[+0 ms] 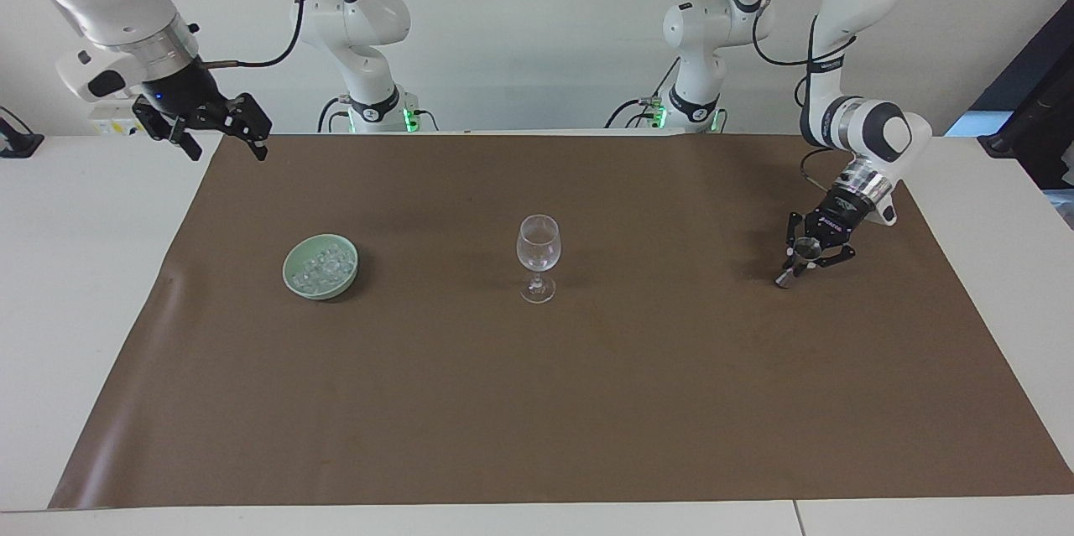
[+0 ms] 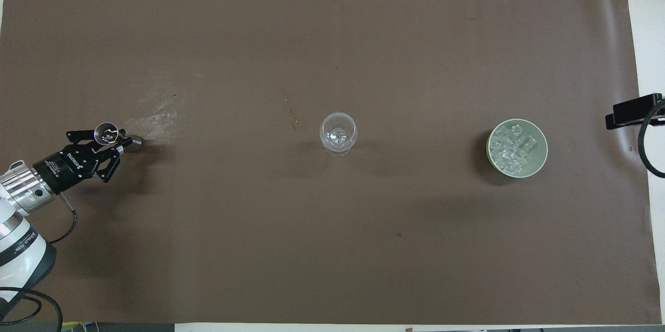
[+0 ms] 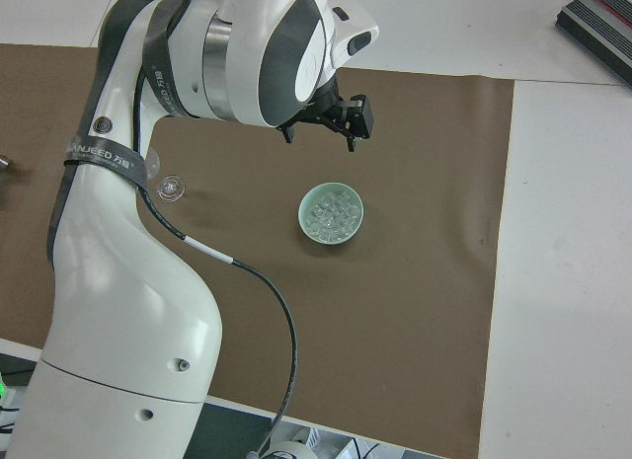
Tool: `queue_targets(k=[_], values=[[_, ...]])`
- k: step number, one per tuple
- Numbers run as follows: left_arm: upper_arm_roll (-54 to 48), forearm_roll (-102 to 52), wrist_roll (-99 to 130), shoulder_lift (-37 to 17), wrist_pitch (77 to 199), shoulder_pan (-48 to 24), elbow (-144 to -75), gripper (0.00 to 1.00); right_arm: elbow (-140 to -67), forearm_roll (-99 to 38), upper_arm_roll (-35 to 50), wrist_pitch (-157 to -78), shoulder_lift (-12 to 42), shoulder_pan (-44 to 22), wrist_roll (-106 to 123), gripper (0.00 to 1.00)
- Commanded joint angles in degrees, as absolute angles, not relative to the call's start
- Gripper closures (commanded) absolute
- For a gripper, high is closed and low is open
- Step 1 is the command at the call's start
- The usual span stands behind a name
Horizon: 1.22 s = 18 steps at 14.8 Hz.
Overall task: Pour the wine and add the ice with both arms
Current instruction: 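Lift the jigger with the left gripper and carry it to the glass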
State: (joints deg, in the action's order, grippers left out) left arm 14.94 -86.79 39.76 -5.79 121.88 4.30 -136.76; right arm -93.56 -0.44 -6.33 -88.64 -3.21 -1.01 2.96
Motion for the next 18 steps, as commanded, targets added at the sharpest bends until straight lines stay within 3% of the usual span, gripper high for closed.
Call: queue_targets(k=[1, 6, 9, 14, 18], values=[[15.47, -87.89, 43.50, 0.51, 123.13, -0.07, -137.72, 1.00, -94.22, -0.70, -5.89, -88.07, -3.78, -0.18, 3.78, 0.00], [15.12, -87.01, 50.35, 7.90, 123.48, -6.31, -137.81, 1.00, -94.22, -0.70, -5.89, -88.07, -3.78, -0.18, 3.78, 0.00], [9.26, -85.61, 57.02, 10.37, 131.10, -9.49, -136.76, 1.00, -94.22, -0.70, -5.89, -88.15, -3.78, -0.18, 3.78, 0.00], [-4.11, -83.17, 66.86, 9.41, 138.69, -9.58, -131.76, 1.00, -94.22, -0.70, -5.89, -88.15, -3.78, -0.18, 3.78, 0.00], [-10.89, -61.57, 88.89, 2.74, 140.45, -9.58, -121.32, 1.00, -94.22, -0.70, -5.89, -88.07, -3.78, -0.18, 3.78, 0.00]])
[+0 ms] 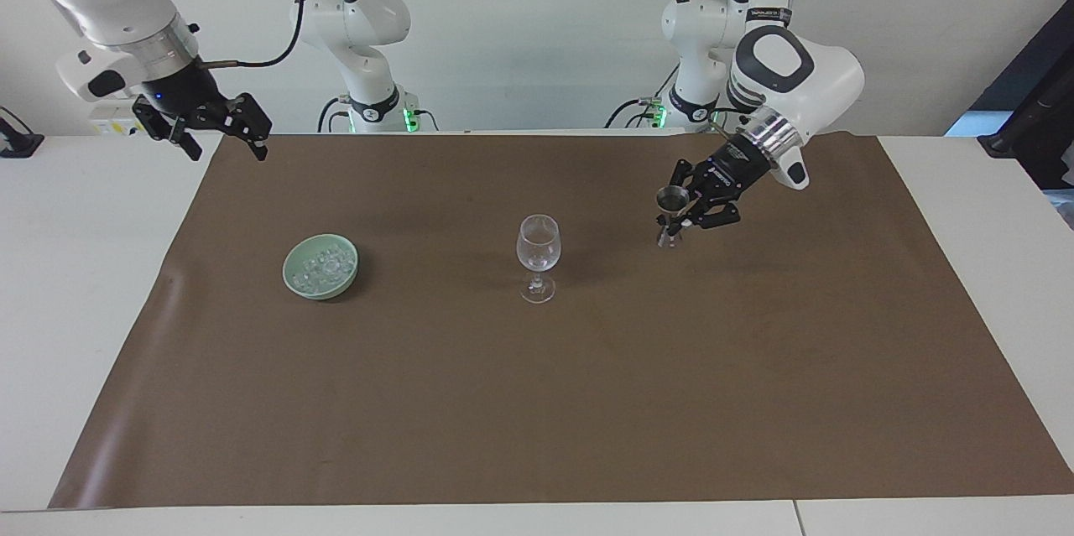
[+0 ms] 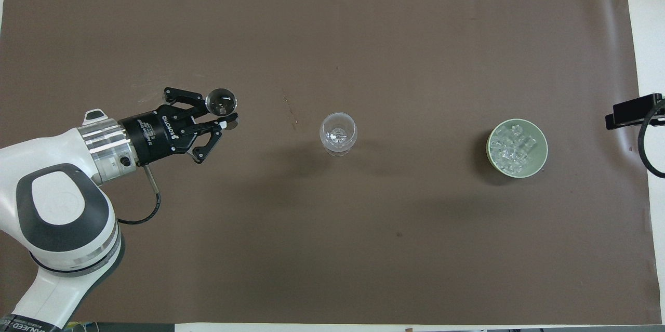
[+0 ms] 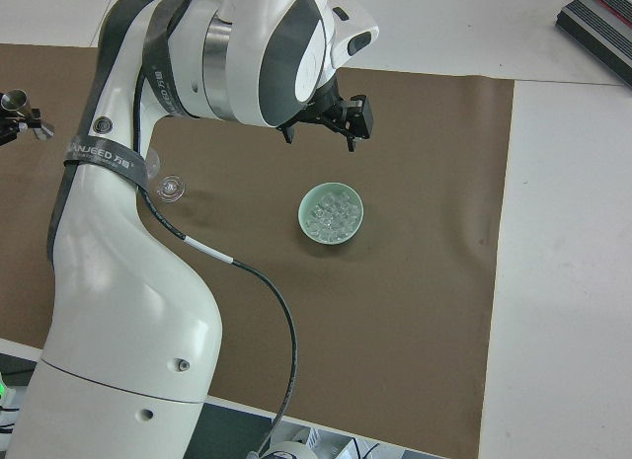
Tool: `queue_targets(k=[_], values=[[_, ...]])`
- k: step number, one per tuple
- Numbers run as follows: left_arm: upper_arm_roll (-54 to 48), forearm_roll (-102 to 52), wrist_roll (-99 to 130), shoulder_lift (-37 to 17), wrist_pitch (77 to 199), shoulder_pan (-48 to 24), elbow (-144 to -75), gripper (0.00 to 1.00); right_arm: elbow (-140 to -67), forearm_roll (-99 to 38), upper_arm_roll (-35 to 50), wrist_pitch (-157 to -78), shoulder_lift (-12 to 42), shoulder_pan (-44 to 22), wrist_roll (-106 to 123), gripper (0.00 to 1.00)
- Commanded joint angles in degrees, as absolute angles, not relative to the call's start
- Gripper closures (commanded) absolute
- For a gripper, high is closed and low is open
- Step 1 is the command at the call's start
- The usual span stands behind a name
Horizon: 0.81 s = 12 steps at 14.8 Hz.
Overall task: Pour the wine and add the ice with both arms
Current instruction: 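Lift the jigger with the left gripper and carry it to the glass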
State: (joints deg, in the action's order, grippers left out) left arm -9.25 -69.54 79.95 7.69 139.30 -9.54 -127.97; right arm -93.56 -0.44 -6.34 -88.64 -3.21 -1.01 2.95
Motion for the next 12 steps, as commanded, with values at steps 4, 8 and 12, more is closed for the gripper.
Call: queue_targets(k=[4, 8, 12], values=[[-11.07, -55.21, 92.90, 1.67, 140.45, -14.66, -119.18, 1.00, -94.22, -0.70, -5.89, -88.15, -3.78, -0.18, 3.78, 0.00], [-11.16, -47.31, 93.25, 1.58, 140.62, -18.28, -119.18, 1.00, -94.22, -0.70, -5.89, -88.07, -3.78, -0.18, 3.87, 0.00], [-11.08, -40.36, 96.49, 1.32, 140.71, -19.86, -119.01, 1.00, -94.22, -0.70, -5.89, -88.07, -3.78, -0.18, 3.78, 0.00]])
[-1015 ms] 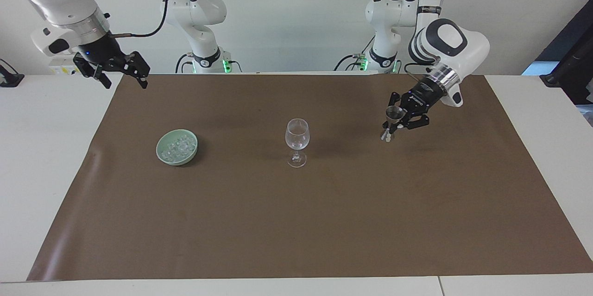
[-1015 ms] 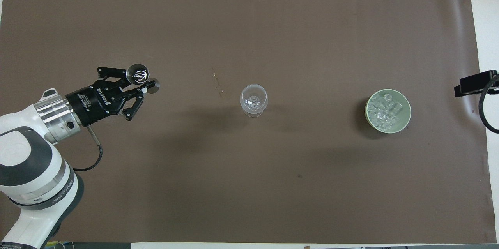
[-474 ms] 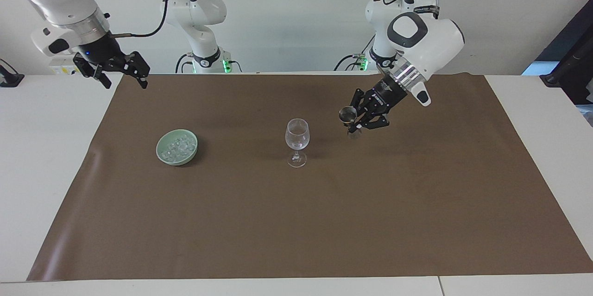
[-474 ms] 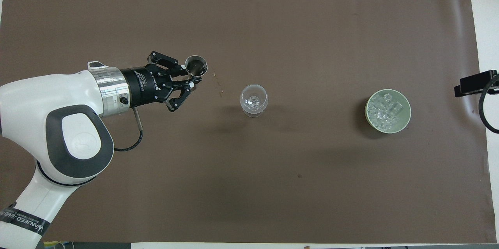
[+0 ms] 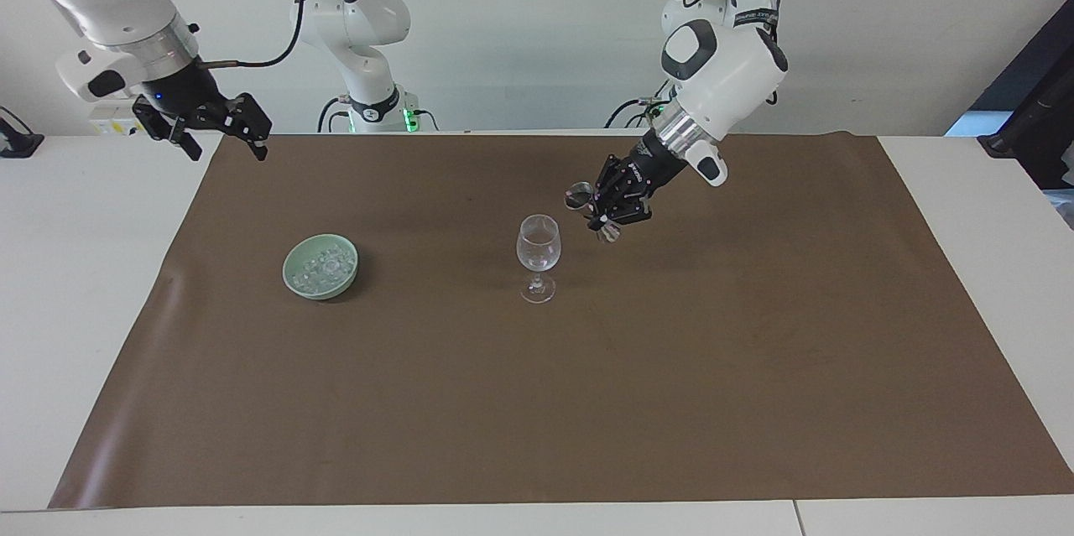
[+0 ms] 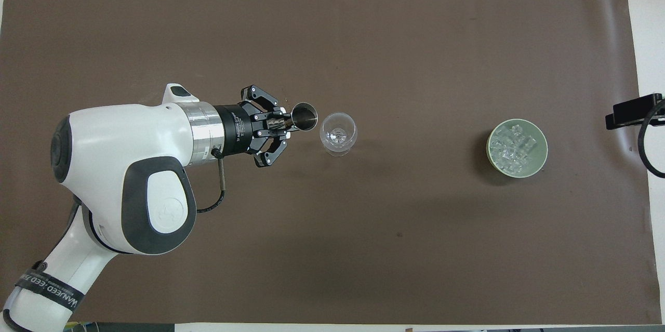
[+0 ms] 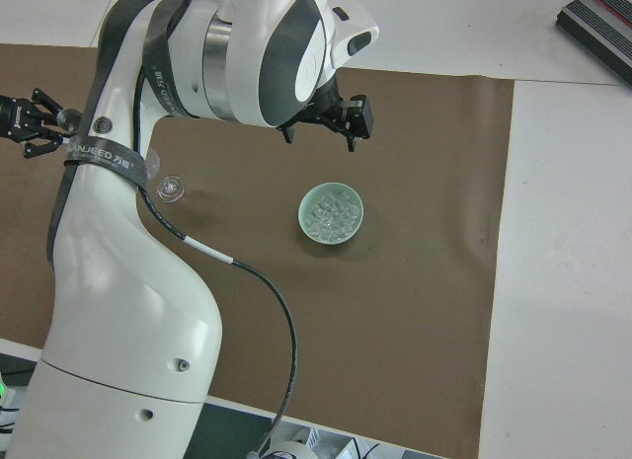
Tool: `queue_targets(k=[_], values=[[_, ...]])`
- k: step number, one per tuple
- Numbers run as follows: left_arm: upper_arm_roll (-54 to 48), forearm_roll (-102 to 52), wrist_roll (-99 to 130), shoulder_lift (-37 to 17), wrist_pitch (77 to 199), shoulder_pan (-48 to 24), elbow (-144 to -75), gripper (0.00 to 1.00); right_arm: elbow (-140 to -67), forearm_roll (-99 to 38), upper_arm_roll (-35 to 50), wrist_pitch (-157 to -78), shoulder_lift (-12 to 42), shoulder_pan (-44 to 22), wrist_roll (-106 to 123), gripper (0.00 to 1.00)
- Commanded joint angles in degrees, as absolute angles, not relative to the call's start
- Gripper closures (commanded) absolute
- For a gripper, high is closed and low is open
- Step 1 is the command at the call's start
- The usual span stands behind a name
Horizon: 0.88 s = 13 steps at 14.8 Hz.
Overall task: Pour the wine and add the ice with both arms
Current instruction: 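Lift the jigger with the left gripper and carry it to the glass, then tilt the jigger over the clear glass with the left gripper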
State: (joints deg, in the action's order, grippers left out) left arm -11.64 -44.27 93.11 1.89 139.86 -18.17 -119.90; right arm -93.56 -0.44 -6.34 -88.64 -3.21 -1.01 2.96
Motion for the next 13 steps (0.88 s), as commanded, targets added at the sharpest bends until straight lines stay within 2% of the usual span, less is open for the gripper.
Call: queue_targets(k=[1, 4, 13], values=[[-11.16, -37.21, 98.59, 1.23, 140.71, -19.95, -118.57, 1.00, -94.22, -0.70, -5.89, -88.07, -3.78, -0.18, 3.78, 0.00], [-11.16, -28.41, 105.71, -2.36, 140.19, -20.74, -113.92, 1.00, -94.22, -0.70, -5.89, -88.15, -3.78, -0.18, 3.78, 0.00], [-11.16, -5.21, 116.80, -7.21, 134.30, -25.66, -108.02, 1.00, -94.22, -0.70, -5.89, -88.07, -3.78, -0.18, 3.78, 0.00]])
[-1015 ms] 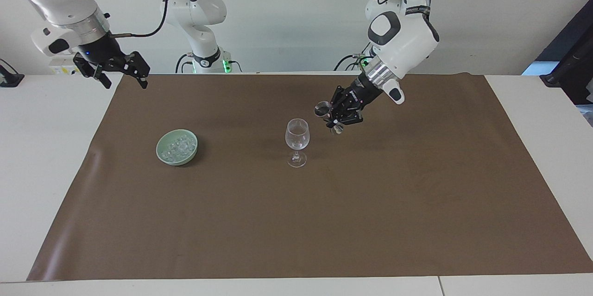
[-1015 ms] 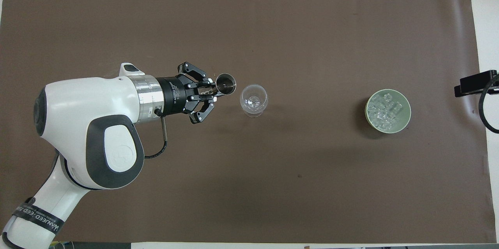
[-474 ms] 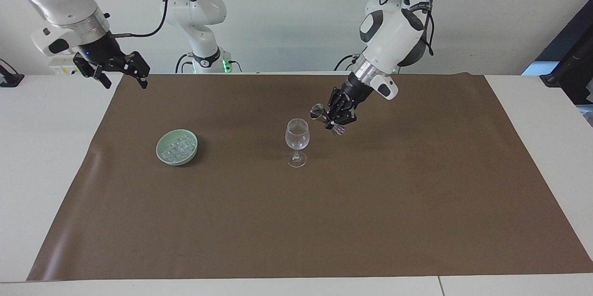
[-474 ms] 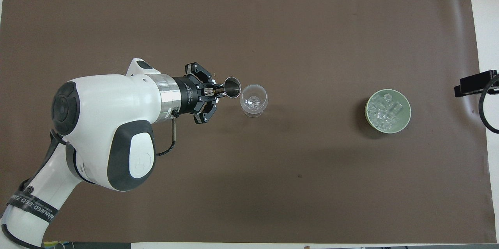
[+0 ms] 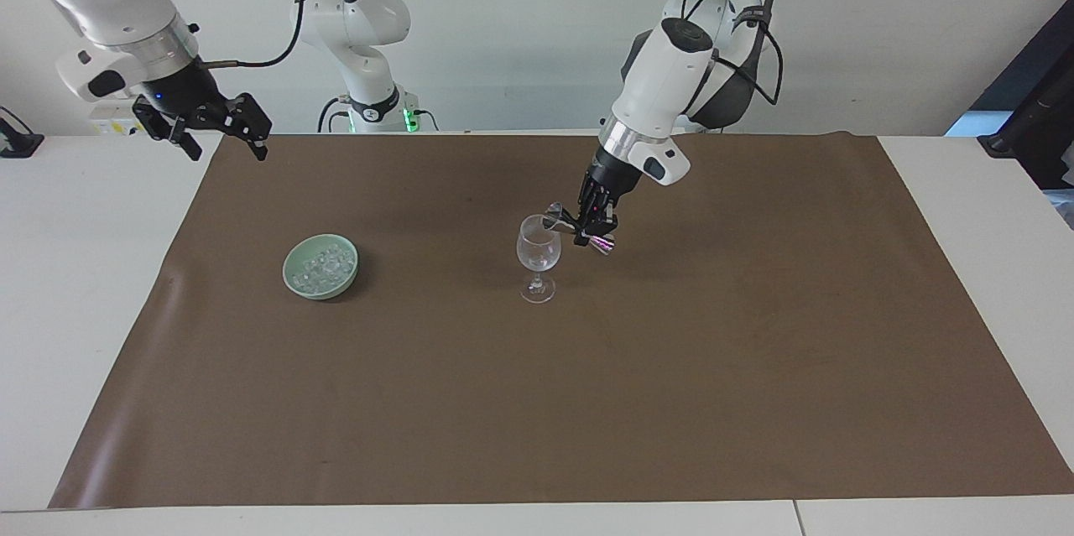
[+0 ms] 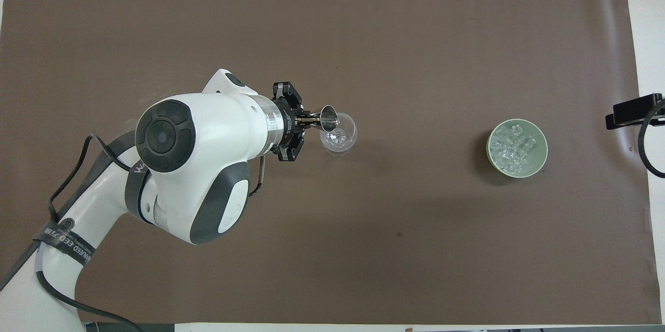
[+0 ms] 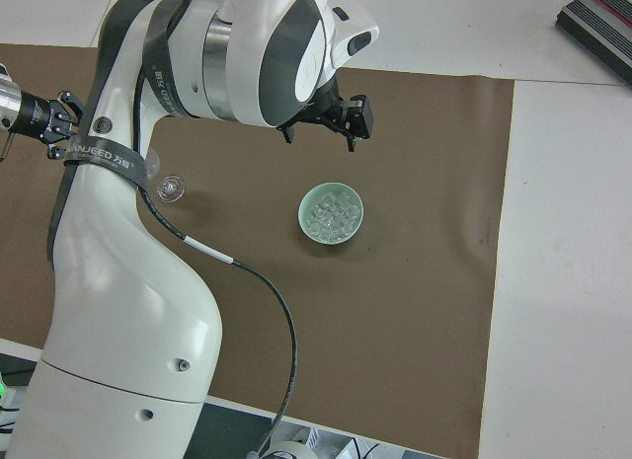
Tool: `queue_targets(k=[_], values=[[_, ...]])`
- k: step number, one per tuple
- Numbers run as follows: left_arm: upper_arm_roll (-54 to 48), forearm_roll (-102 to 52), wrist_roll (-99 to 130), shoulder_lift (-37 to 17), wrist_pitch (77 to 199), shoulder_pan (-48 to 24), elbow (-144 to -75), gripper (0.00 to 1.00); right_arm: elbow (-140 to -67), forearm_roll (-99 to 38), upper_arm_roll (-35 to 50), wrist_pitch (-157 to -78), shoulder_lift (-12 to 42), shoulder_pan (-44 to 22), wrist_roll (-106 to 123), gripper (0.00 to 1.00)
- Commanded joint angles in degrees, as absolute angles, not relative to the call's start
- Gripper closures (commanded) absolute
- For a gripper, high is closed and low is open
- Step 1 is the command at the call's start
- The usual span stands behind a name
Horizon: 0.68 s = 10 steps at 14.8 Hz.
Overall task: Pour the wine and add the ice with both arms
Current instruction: 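Tilt the jigger over the clear glass with the left gripper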
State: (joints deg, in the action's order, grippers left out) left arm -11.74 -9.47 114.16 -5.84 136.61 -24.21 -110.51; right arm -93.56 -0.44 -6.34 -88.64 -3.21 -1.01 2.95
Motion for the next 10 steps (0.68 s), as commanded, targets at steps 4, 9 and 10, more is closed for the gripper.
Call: queue_targets(k=[4, 9, 10], values=[[-11.16, 0.34, 116.98, -7.12, 129.30, -26.45, -106.79, 1.00, -94.22, -0.70, -5.89, -88.07, -3.78, -0.18, 3.78, 0.00], [-11.08, 9.21, 121.37, -7.12, 126.05, -28.47, -106.00, 1.00, -94.22, -0.70, -5.89, -88.07, -3.78, -0.18, 3.78, 0.00], [-11.16, 10.36, 121.38, -7.12, 124.90, -28.82, -105.39, 1.00, -94.22, -0.70, -5.89, -88.07, -3.78, -0.18, 3.78, 0.00]])
